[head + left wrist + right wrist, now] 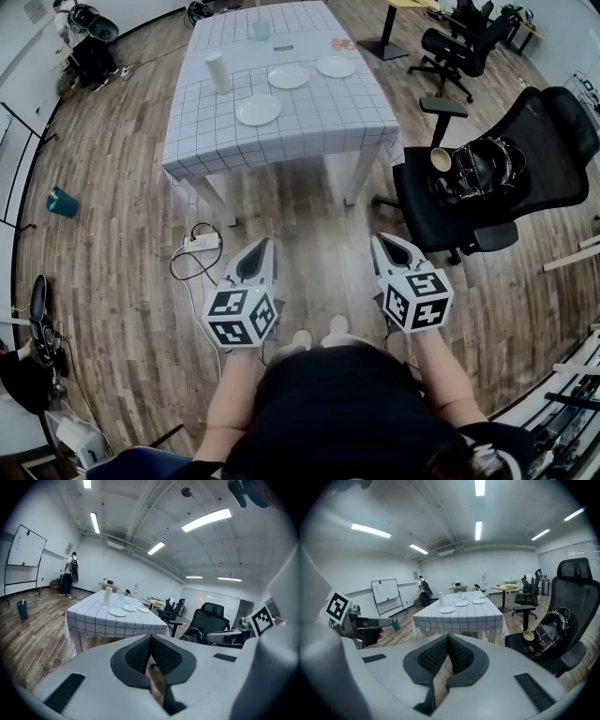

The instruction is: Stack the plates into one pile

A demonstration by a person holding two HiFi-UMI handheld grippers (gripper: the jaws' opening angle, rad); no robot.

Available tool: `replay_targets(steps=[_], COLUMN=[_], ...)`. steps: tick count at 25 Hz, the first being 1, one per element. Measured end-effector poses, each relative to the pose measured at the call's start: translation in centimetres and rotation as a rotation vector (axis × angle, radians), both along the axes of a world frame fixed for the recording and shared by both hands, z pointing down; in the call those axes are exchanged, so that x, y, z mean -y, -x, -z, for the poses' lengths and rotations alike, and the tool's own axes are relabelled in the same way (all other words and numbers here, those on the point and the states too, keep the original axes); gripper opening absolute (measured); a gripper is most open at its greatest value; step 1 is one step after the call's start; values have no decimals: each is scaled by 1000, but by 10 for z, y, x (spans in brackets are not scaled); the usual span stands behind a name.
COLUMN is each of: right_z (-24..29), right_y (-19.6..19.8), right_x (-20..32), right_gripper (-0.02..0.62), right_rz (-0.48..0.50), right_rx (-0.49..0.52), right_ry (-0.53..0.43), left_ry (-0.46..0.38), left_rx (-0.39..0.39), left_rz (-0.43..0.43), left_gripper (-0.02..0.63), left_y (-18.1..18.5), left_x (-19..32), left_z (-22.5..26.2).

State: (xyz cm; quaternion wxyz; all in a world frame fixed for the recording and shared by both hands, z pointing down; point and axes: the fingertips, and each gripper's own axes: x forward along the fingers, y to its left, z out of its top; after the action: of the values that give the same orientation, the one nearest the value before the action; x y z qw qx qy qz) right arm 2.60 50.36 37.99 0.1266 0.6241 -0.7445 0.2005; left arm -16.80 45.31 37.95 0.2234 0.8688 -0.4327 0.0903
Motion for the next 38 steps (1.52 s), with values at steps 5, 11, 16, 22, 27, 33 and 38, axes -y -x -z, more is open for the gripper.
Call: replay_targets(steps=[5, 11, 16, 22, 27, 33, 38], right_z=[-6, -12, -20, -31, -29, -34, -39], right_y=[-14, -38, -58, -73, -85, -80, -75], right_x=[11, 21, 29, 40, 50, 75, 112], right_gripper=[15, 15, 15, 15, 16, 16, 17], right_rz=[3, 24, 45, 80, 82, 98, 93], right_rx=[-3, 0, 13, 21, 38, 50, 39], right_ry=[4, 2, 5, 12, 13, 26, 38], left_ry=[0, 20, -23, -33, -33, -47, -50], left_rx=[-5, -24, 8, 38, 97, 95, 106], left_rz=[14, 17, -1, -19, 17, 10, 23], left_gripper=[28, 28, 28, 28, 28, 28, 28], left_y=[-11, -37, -63, -88, -90, -94, -88], left_x=[8, 11, 15, 15, 24, 54, 97], left_z=[-2, -6, -3, -11, -12, -9, -16])
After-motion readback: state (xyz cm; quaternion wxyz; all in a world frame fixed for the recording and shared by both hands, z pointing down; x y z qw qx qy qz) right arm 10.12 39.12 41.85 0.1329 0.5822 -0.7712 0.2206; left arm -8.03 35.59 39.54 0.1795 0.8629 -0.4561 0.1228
